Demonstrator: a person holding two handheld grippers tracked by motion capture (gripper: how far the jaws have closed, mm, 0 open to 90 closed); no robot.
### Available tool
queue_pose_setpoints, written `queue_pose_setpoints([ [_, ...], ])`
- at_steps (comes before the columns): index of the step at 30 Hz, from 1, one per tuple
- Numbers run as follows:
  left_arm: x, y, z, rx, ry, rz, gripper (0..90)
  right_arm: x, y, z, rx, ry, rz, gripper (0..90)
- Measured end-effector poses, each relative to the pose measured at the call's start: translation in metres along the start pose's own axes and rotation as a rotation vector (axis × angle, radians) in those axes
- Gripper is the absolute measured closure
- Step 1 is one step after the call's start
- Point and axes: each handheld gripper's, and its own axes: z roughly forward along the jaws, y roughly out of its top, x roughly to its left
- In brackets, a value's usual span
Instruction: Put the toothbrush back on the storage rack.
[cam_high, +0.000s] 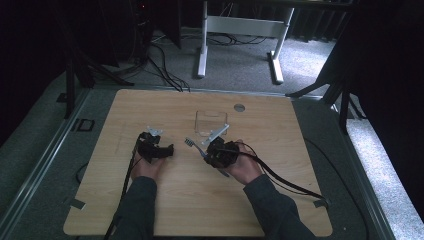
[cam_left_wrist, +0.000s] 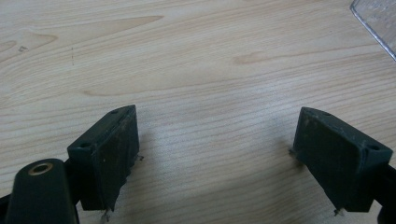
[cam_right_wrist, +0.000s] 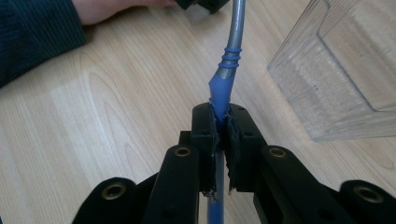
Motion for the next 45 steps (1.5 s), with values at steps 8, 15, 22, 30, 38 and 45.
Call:
queue_pose_setpoints([
  [8, 0.0, 0.0, 0.0, 0.0, 0.0, 0.0, 14.5, -0.002, 0.001, -0.004, -0.045, -0.008, 0.016, 82.9],
  [15, 0.0, 0.0, 0.0, 0.0, 0.0, 0.0, 14.5, -0.004, 0.002, -0.008, -0.078, -0.02, 0.028, 82.8],
  [22, 0.0, 0.0, 0.0, 0.0, 0.0, 0.0, 14.5, -0.005, 0.003, -0.012, -0.111, -0.026, 0.043, 82.8],
  [30, 0.0, 0.0, 0.0, 0.0, 0.0, 0.0, 14.5, -0.006, 0.003, -0.012, -0.128, -0.031, 0.051, 82.9],
  [38, 0.0, 0.0, 0.0, 0.0, 0.0, 0.0, 14.5, -0.008, 0.004, -0.014, -0.157, -0.037, 0.064, 82.8],
  [45, 0.0, 0.0, 0.0, 0.0, 0.0, 0.0, 14.5, -0.008, 0.004, -0.015, -0.182, -0.034, 0.072, 82.8],
])
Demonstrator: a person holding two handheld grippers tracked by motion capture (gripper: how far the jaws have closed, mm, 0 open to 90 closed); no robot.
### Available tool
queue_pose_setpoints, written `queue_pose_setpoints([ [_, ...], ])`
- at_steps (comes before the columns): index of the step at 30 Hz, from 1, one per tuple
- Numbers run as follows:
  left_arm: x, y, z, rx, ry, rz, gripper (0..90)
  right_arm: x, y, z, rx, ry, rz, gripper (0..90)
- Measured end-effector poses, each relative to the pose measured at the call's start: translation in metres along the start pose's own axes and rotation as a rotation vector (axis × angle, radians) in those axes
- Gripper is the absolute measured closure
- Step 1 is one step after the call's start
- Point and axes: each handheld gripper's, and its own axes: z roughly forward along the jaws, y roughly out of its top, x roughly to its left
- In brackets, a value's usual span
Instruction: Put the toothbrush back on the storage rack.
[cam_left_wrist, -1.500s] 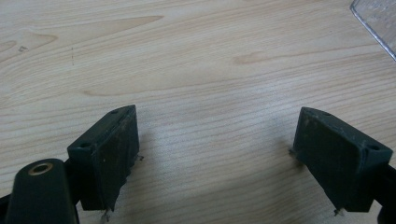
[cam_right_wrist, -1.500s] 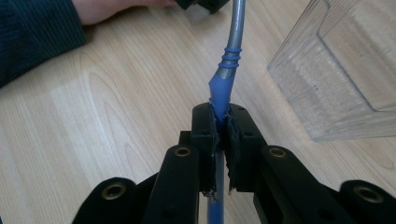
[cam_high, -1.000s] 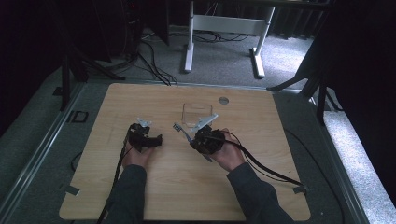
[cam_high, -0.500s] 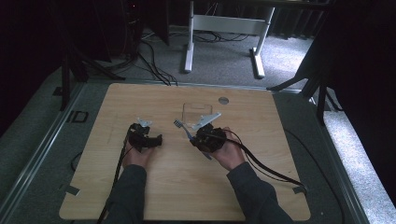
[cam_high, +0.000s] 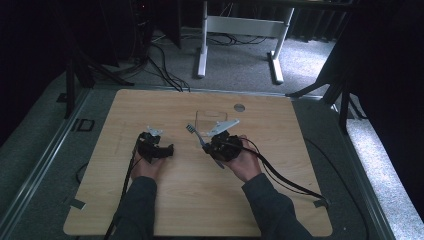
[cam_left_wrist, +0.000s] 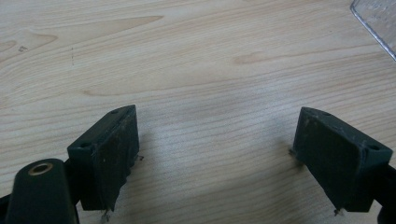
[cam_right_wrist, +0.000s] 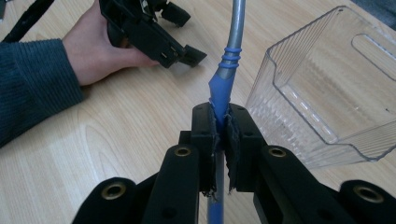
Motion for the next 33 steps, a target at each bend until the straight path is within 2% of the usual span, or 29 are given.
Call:
queue_pose_setpoints([
  [19, 0.0, 0.0, 0.0, 0.0, 0.0, 0.0, 14.5, -0.003, 0.002, -0.006, -0.073, -0.02, 0.024, 82.8],
  [33, 0.0, 0.0, 0.0, 0.0, 0.0, 0.0, 14.5, -0.009, 0.005, -0.01, -0.112, -0.052, 0.03, 82.8],
])
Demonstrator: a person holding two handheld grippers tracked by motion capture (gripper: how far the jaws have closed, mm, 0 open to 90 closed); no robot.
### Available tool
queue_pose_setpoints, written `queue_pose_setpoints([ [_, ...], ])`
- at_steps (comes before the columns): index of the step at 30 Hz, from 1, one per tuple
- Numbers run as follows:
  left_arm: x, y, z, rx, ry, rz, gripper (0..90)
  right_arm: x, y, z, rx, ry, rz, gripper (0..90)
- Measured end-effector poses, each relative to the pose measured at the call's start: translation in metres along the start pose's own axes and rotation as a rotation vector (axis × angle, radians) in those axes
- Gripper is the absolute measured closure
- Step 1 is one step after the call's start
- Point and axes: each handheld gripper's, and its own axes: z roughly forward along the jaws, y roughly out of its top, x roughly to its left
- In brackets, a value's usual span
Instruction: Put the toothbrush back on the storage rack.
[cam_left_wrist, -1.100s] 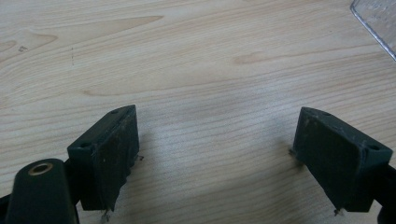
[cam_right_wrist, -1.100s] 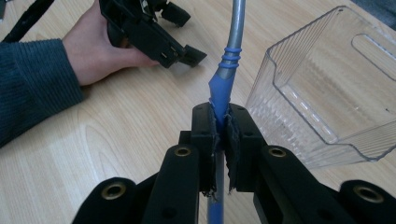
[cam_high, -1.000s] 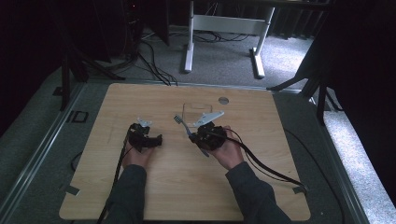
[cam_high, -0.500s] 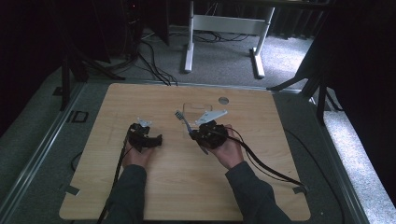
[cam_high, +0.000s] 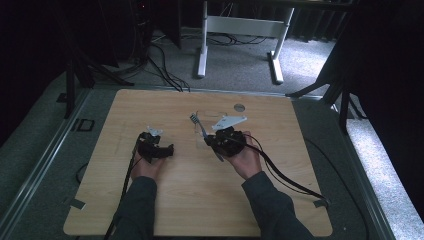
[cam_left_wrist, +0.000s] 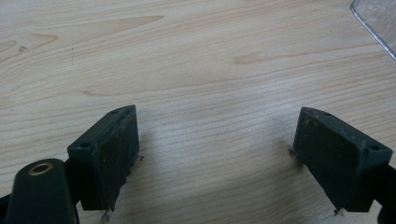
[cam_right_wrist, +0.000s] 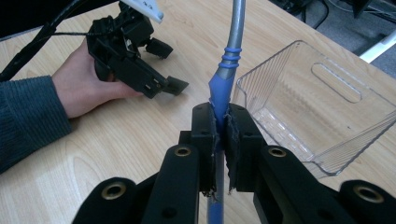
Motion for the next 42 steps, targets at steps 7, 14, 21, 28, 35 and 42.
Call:
queue_pose_setpoints([
  [7, 0.0, 0.0, 0.0, 0.0, 0.0, 0.0, 14.5, -0.002, 0.002, -0.002, -0.019, -0.011, 0.006, 82.8],
  [14, 0.0, 0.0, 0.0, 0.0, 0.0, 0.0, 14.5, -0.005, 0.002, -0.002, -0.029, -0.016, 0.016, 82.8],
  [21, 0.0, 0.0, 0.0, 0.0, 0.0, 0.0, 14.5, -0.006, 0.002, -0.002, -0.044, -0.027, 0.023, 82.9],
  [28, 0.0, 0.0, 0.0, 0.0, 0.0, 0.0, 14.5, -0.009, 0.003, -0.003, -0.066, -0.037, 0.033, 82.9],
  [35, 0.0, 0.0, 0.0, 0.0, 0.0, 0.0, 14.5, -0.012, 0.004, -0.002, -0.073, -0.041, 0.043, 82.8],
  [42, 0.0, 0.0, 0.0, 0.0, 0.0, 0.0, 14.5, -0.014, 0.005, -0.003, -0.093, -0.05, 0.051, 82.9],
])
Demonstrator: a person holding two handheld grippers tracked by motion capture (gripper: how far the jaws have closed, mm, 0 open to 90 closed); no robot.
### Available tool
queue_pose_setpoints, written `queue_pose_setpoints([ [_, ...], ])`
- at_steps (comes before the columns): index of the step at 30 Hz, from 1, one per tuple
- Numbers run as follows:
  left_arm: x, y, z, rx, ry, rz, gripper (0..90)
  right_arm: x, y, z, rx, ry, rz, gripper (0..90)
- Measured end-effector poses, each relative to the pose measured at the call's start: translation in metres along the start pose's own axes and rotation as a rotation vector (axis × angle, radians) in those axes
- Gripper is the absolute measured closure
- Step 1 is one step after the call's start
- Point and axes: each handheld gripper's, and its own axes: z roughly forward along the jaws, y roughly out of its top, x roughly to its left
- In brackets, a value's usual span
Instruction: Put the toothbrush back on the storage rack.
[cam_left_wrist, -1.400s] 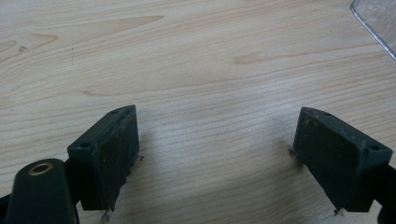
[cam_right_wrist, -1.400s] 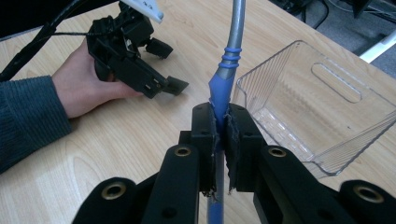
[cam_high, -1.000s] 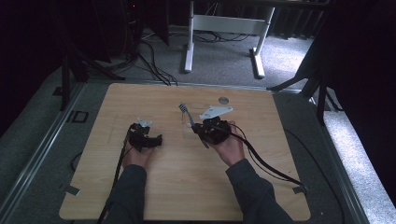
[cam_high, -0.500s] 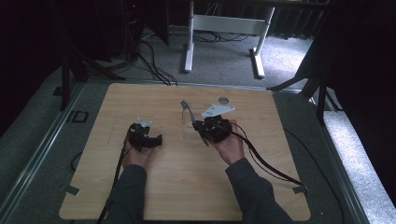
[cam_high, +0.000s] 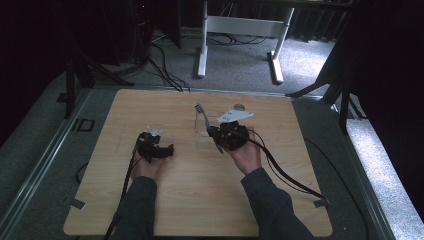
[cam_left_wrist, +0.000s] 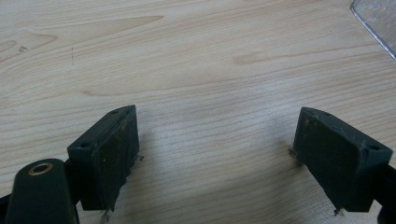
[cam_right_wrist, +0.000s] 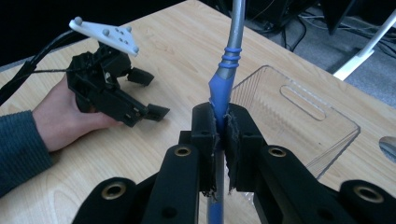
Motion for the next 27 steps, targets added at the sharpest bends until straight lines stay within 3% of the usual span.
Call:
queue_pose_setpoints([
  [27, 0.0, 0.0, 0.0, -0.001, 0.0, -0.002, 14.5, -0.014, 0.006, -0.002, -0.065, -0.033, 0.047, 82.9],
])
